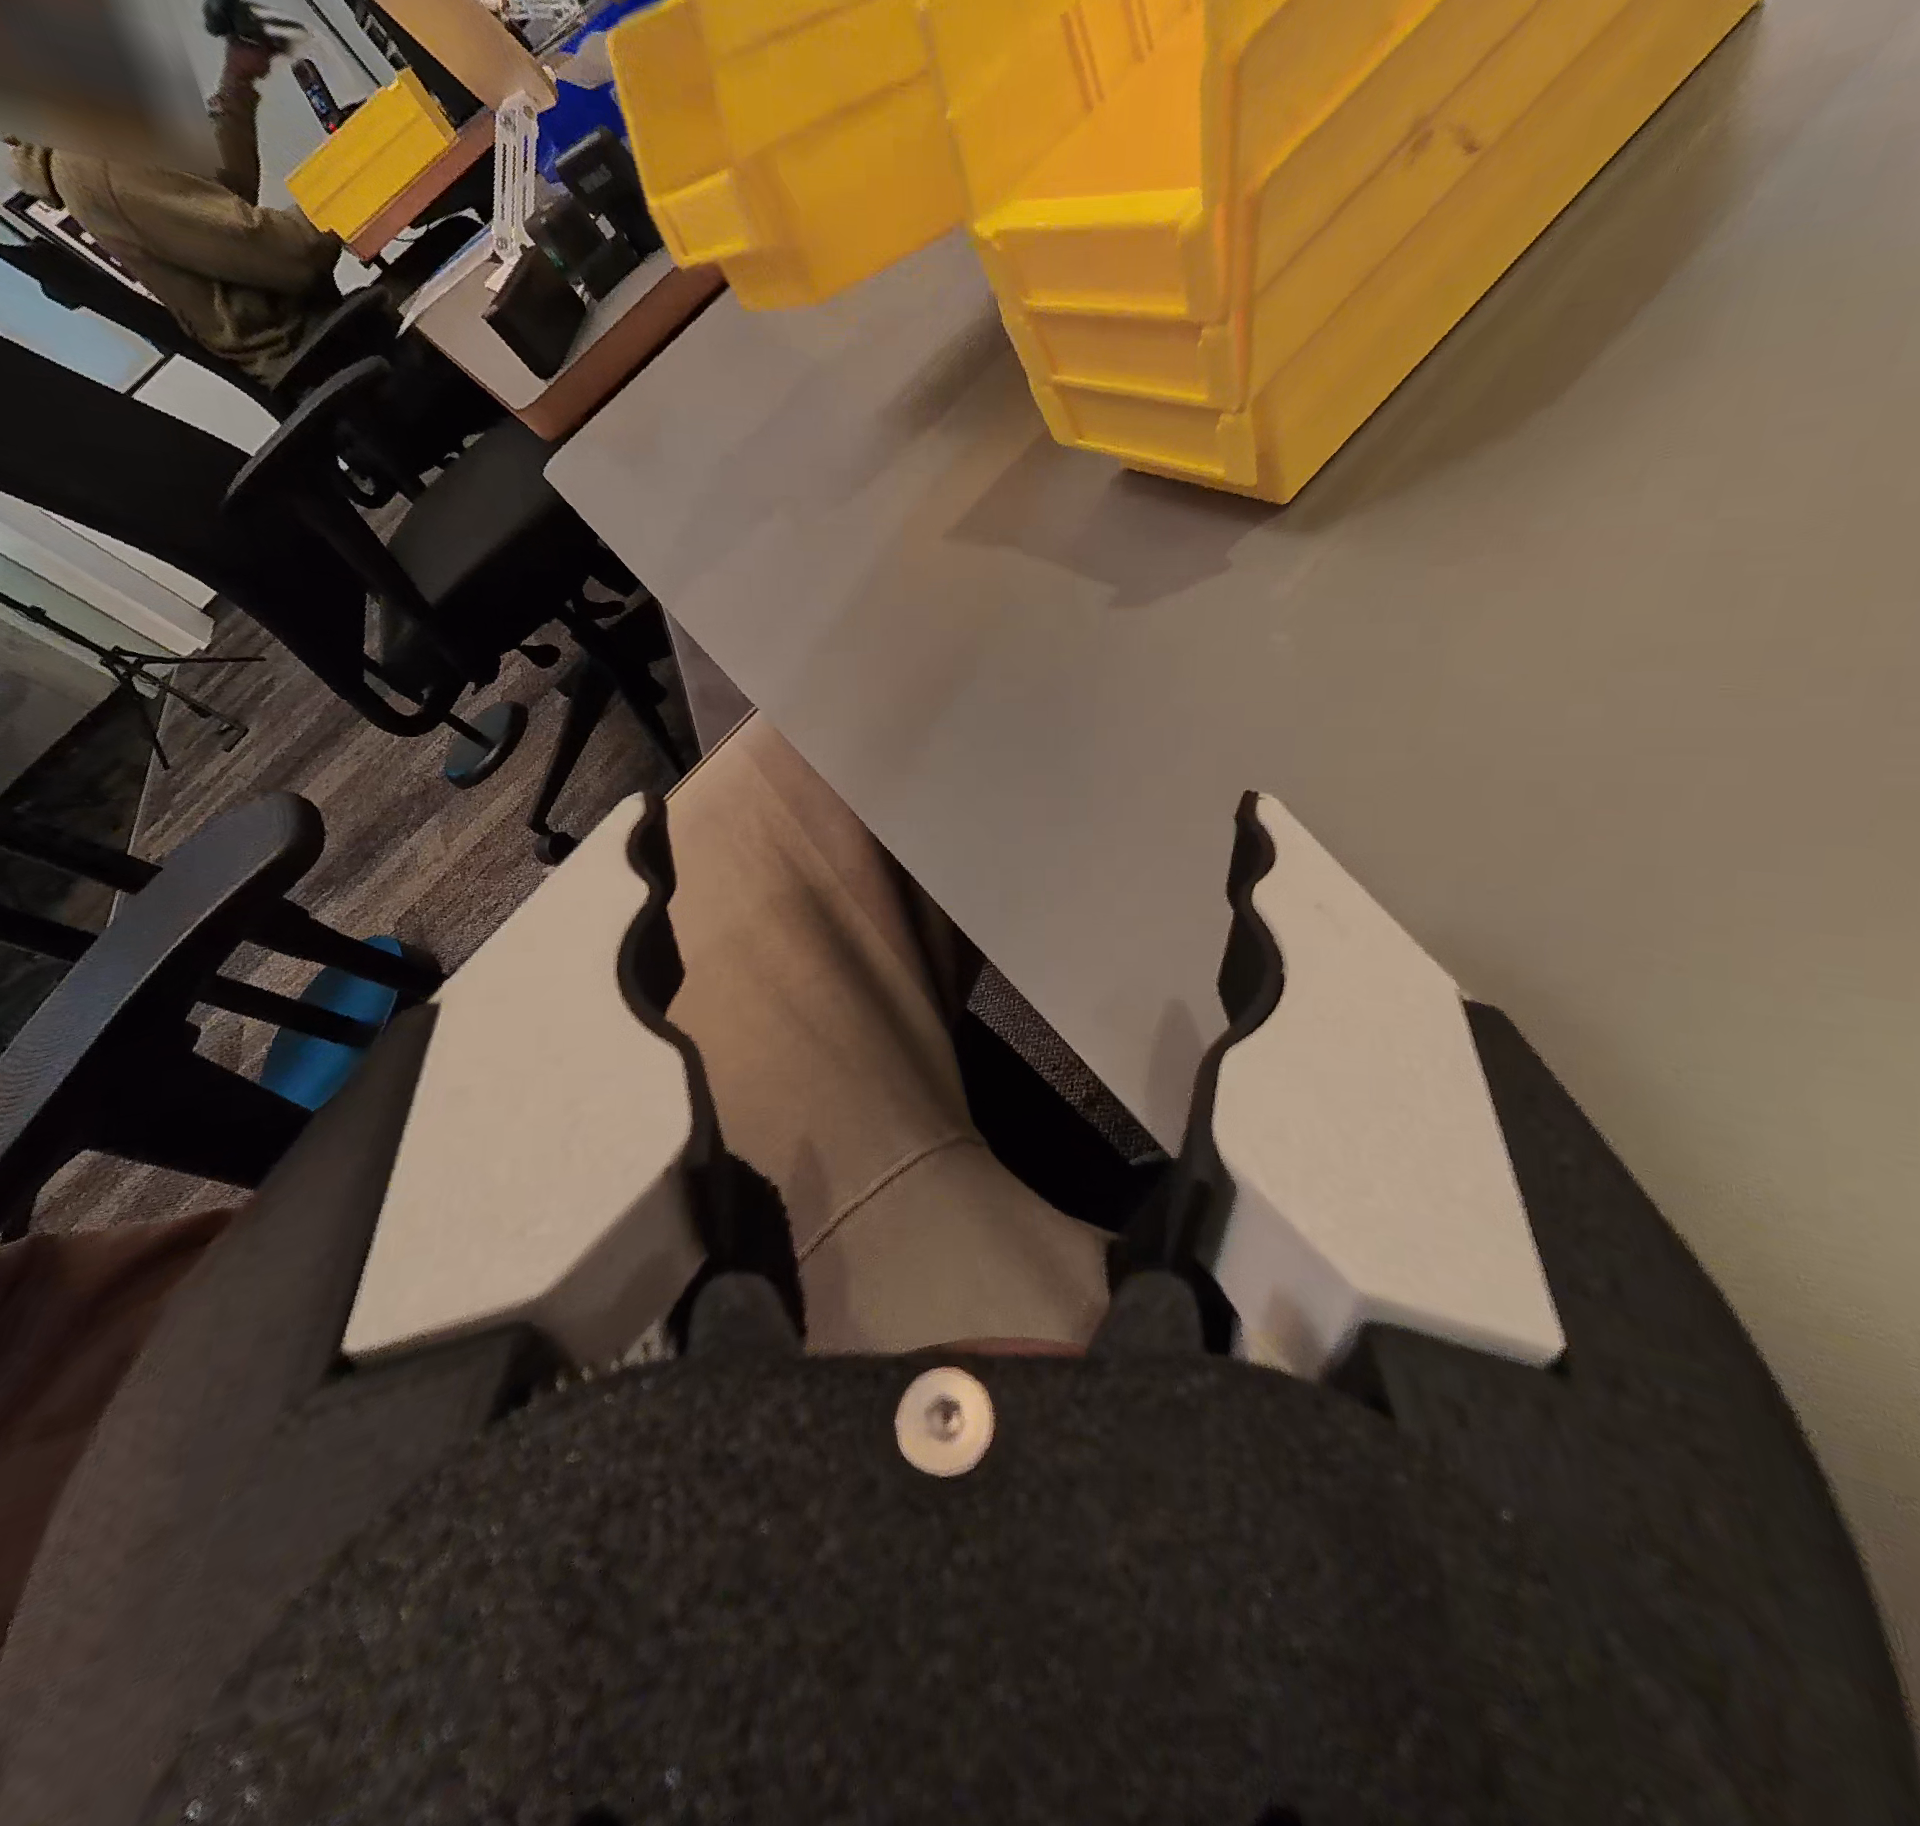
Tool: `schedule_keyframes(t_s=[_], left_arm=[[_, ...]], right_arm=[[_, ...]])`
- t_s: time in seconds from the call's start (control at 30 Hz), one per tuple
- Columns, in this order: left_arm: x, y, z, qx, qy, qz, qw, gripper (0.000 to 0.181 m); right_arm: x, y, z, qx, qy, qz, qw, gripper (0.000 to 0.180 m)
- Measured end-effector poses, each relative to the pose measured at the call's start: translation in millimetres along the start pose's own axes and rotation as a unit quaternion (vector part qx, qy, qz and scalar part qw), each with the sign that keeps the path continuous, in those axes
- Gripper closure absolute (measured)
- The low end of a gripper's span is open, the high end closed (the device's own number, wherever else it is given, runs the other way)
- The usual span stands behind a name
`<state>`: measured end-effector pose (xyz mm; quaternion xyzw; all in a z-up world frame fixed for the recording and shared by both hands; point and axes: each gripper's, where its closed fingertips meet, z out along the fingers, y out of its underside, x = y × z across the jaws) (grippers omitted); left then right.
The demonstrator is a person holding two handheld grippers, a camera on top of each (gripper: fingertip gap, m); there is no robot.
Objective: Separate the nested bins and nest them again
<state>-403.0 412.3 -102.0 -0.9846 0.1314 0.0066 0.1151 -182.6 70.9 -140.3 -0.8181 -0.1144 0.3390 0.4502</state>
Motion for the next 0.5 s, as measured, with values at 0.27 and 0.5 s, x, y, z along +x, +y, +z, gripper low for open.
schedule_keyframes(t_s=[0.27, 0.5], left_arm=[[27.9, -15.5, -73.2, 0.055, 0.041, -0.033, 0.997, 0.099], [97.5, -33.4, -144.8, 0.113, 0.045, -0.005, 0.993, 0.098]], right_arm=[[0.1, -2.4, 0.8, 0.004, 0.004, -0.004, 1.000, 0.073], [-3.5, -1.5, 2.0, 0.003, -0.002, -0.001, 1.000, 0.074]])
